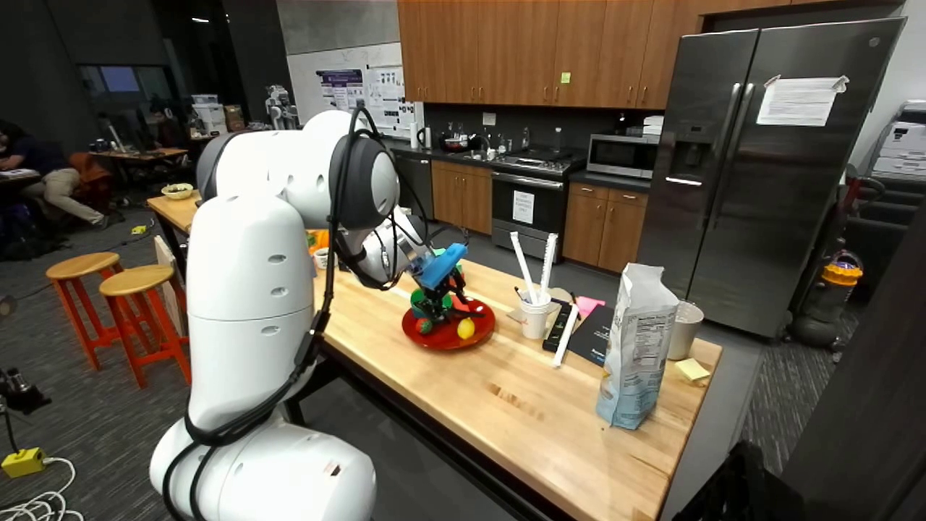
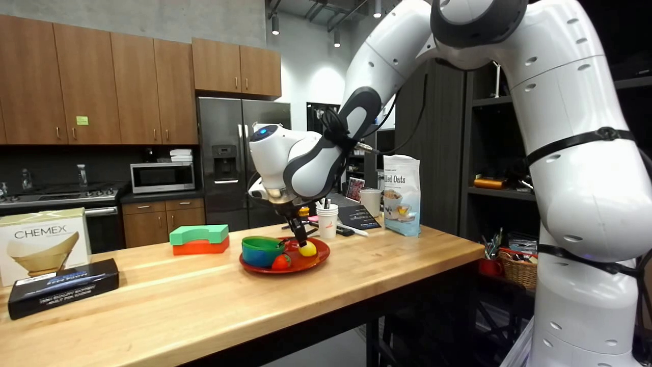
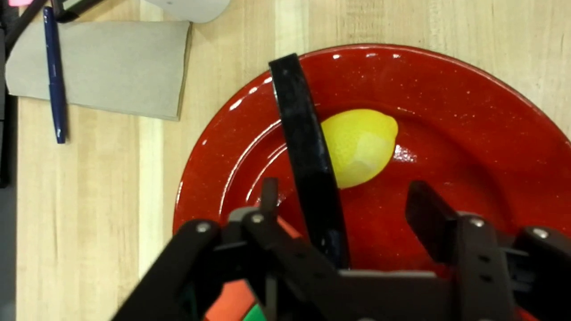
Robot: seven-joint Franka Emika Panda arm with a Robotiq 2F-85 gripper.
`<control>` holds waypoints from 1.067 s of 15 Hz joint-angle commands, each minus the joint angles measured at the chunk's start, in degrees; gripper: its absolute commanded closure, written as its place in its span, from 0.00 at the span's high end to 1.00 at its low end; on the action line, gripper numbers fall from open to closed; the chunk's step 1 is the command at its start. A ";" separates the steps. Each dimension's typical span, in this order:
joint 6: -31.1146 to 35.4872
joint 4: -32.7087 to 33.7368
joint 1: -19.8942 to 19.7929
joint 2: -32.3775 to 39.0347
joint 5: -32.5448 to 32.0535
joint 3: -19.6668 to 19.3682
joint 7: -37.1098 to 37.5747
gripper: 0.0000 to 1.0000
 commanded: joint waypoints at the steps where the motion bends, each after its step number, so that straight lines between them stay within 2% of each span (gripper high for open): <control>1: 2.29 -1.01 -0.16 -0.44 -1.09 -0.32 1.80 0.43; 4: 2.70 -1.19 -0.11 -0.42 -1.01 -0.35 2.29 0.18; 7: 2.59 -1.28 -0.04 -0.45 -0.91 -0.36 2.96 0.00; 16: 2.11 -1.42 0.36 -0.59 -1.97 -0.61 5.65 0.01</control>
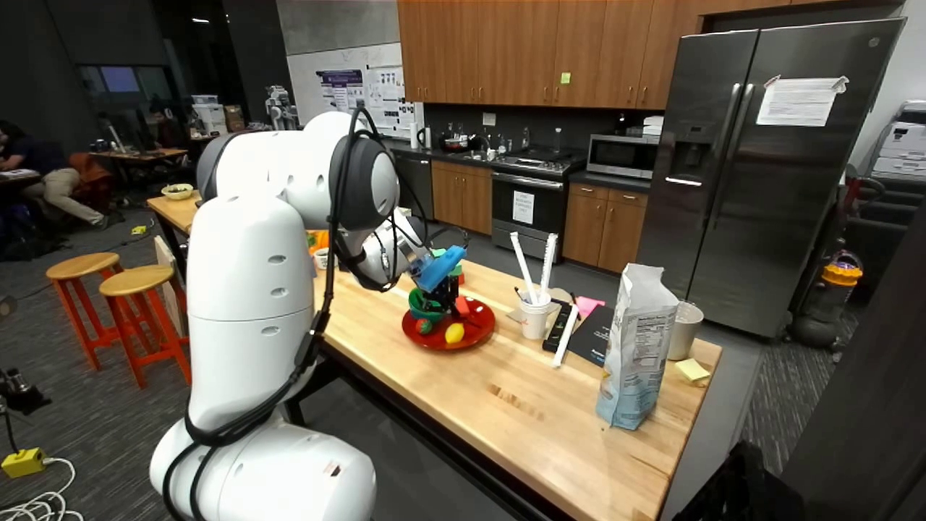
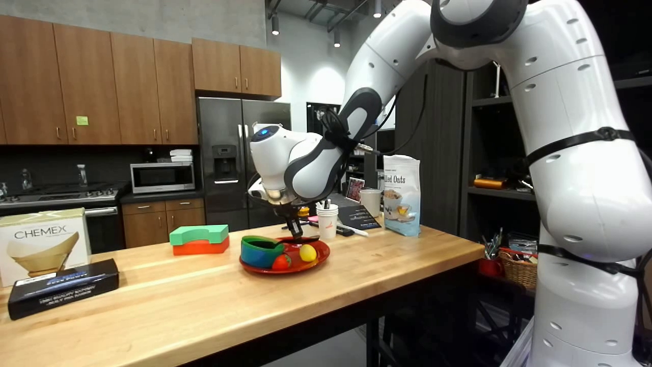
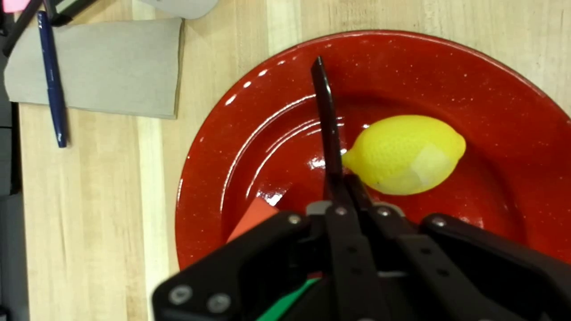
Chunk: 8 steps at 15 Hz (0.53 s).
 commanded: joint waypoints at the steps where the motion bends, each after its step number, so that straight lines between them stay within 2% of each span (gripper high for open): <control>1: 0.47 -0.83 0.45 -0.61 -2.32 -0.70 3.02 0.01; 8: -3.30 -0.44 1.34 -0.52 -9.93 -1.26 10.53 0.01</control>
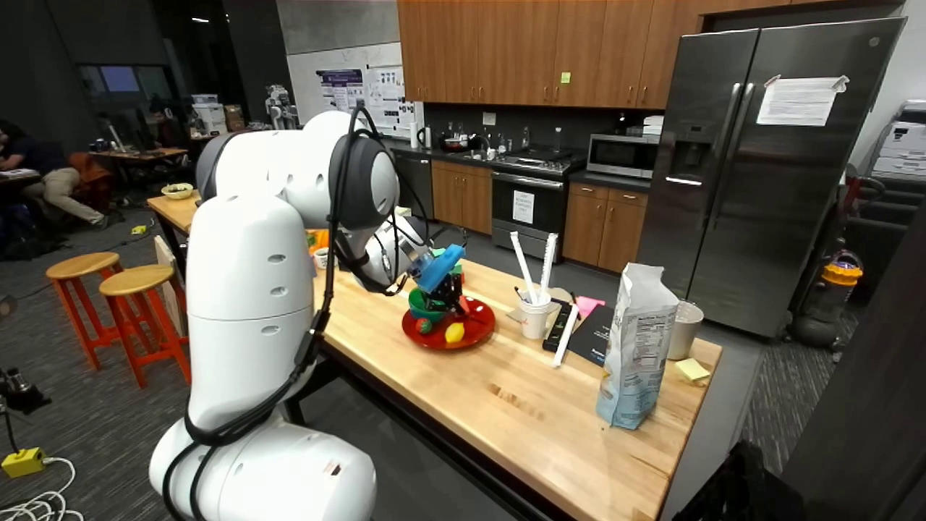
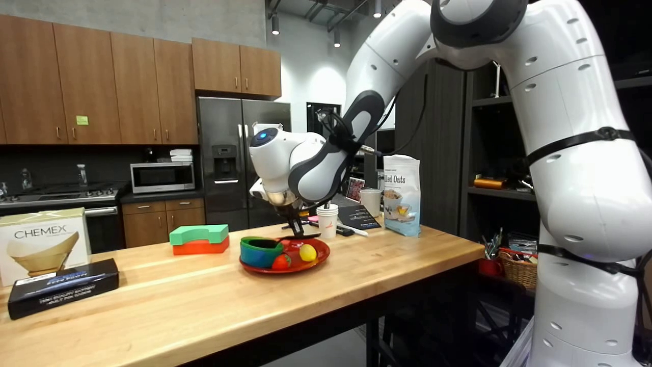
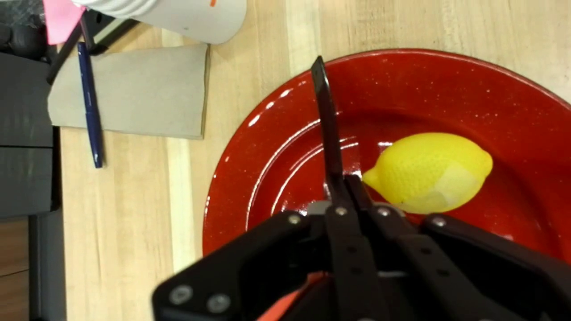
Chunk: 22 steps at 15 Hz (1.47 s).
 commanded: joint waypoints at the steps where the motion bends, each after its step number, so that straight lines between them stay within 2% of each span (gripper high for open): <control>1: -3.05 -0.38 1.11 -0.47 -4.52 -0.94 4.62 0.01; 7: -7.72 -0.24 1.36 -0.19 -6.29 -0.34 7.76 0.01; 13: -8.26 -0.32 1.69 -0.38 -6.77 -0.19 9.11 0.01; 22: -8.05 -0.54 1.89 0.06 -14.12 -0.28 15.37 0.01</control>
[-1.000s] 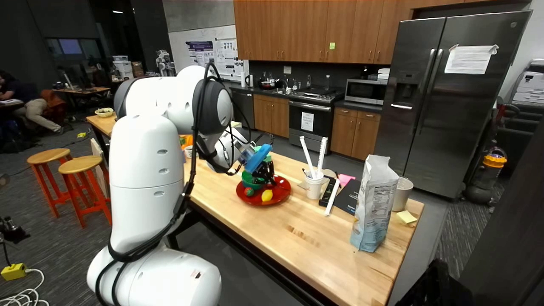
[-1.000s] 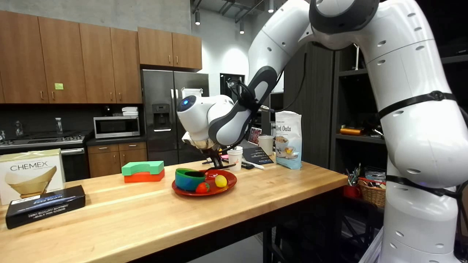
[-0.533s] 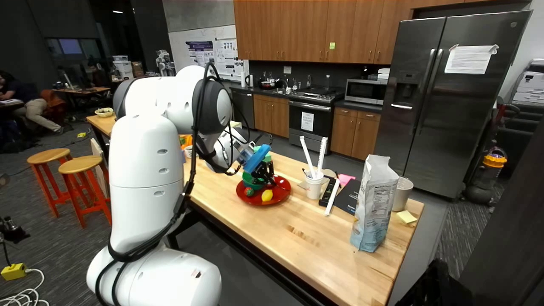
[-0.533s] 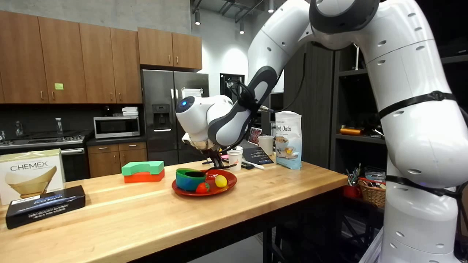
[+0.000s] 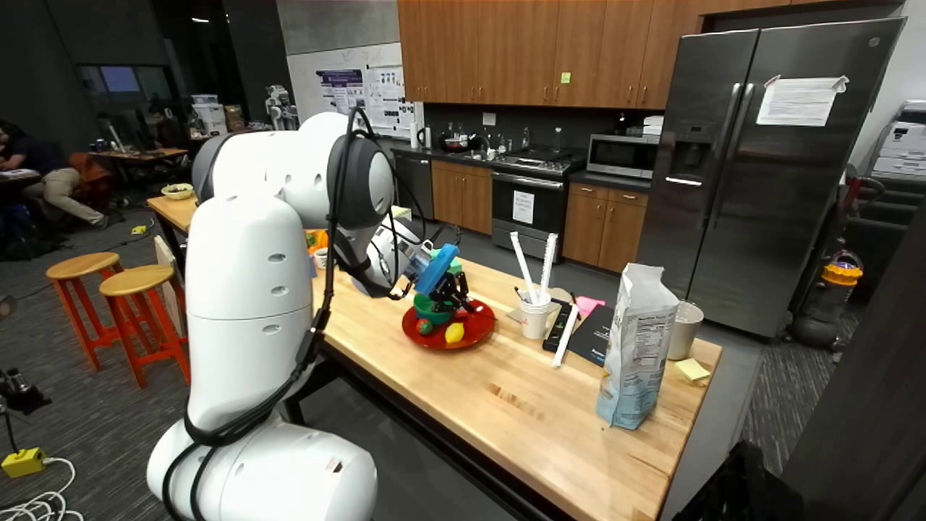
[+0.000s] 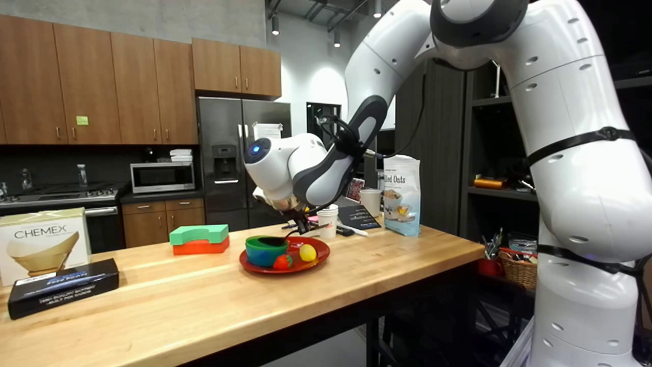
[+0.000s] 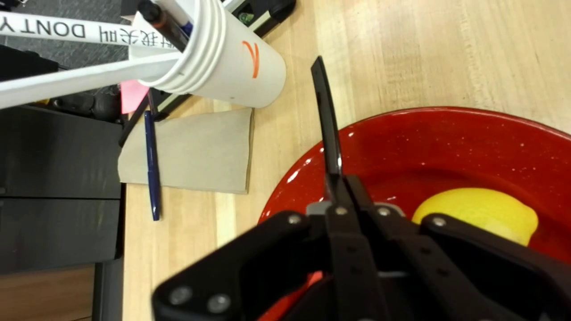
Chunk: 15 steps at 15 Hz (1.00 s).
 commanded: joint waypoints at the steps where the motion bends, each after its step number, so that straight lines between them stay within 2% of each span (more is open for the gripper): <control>1: 0.19 -0.51 0.06 -0.06 -3.32 -0.11 3.05 0.01; 4: 0.82 -0.57 -0.14 0.17 -4.32 -0.01 3.98 0.01; 5: 0.02 0.08 -0.25 0.50 -2.54 0.37 2.27 0.03; 14: 0.07 0.08 -0.24 0.57 -2.70 0.37 2.78 0.03; 15: 1.25 -0.29 -0.42 0.15 -2.13 0.64 2.39 0.01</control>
